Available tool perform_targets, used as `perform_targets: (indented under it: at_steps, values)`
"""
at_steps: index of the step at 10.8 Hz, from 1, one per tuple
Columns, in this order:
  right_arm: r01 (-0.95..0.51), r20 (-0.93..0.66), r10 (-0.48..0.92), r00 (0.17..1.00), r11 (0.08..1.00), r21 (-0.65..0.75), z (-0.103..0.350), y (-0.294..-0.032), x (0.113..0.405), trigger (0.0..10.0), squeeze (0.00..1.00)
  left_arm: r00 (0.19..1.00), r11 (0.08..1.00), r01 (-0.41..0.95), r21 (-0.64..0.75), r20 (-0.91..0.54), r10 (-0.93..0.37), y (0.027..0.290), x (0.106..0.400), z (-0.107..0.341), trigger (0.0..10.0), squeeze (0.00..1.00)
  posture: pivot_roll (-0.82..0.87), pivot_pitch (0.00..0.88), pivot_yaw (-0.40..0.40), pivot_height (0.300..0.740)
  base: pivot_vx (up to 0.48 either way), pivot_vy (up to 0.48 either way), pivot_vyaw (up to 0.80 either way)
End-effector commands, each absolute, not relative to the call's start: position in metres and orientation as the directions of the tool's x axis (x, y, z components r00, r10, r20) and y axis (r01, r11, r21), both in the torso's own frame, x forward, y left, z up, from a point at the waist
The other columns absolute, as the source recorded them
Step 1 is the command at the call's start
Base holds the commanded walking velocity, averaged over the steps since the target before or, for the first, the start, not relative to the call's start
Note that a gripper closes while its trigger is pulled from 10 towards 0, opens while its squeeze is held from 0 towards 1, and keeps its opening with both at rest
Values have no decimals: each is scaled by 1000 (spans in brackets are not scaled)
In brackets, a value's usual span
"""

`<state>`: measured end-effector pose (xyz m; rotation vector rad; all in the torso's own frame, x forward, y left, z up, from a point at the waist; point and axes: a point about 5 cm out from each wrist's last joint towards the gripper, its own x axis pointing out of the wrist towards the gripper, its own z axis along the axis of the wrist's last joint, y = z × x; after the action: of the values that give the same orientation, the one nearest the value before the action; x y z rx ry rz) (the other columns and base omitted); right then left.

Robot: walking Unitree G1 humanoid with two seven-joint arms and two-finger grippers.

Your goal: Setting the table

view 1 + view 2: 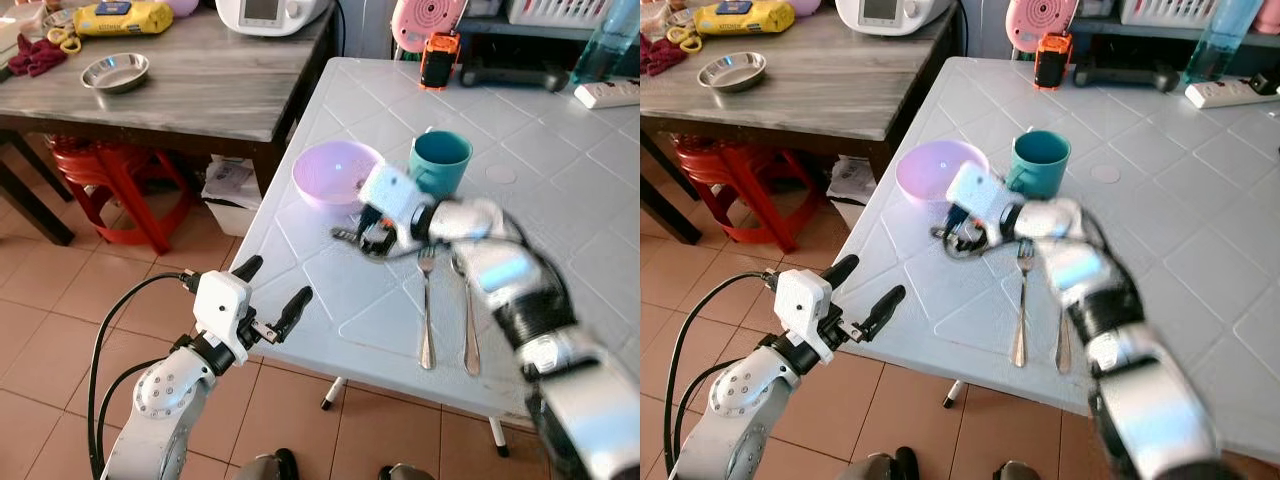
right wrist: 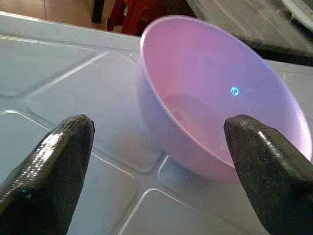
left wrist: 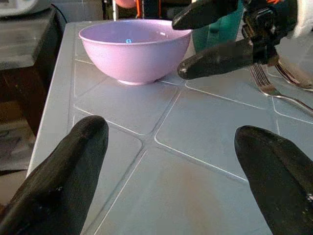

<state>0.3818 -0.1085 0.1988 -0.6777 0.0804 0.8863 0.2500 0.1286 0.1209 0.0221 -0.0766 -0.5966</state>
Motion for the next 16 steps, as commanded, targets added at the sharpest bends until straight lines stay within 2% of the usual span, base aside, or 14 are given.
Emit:
perform_targets:
  at_steps: [1,5,6,16]
  values:
    - [-749,-362,694,622,393,-534,198,-105,383,10000,0,823,824,565,39,46,-566,130,247,118,10000,0,-24,173,70,740,0,0,0]
    - [-720,-394,671,628,308,-622,202,-100,393,10000,0,840,841,541,16,24,-541,132,246,116,10000,0,-14,173,71,740,0,0,0]
    - [-713,-414,651,637,291,-638,197,-103,394,0,0,843,843,537,13,18,-538,131,247,114,10000,0,-10,175,69,740,0,0,0]
    - [-630,-419,578,701,224,-744,183,-118,396,0,0,863,864,504,-4,-32,-504,131,247,108,10000,0,-1,173,75,740,0,0,0]
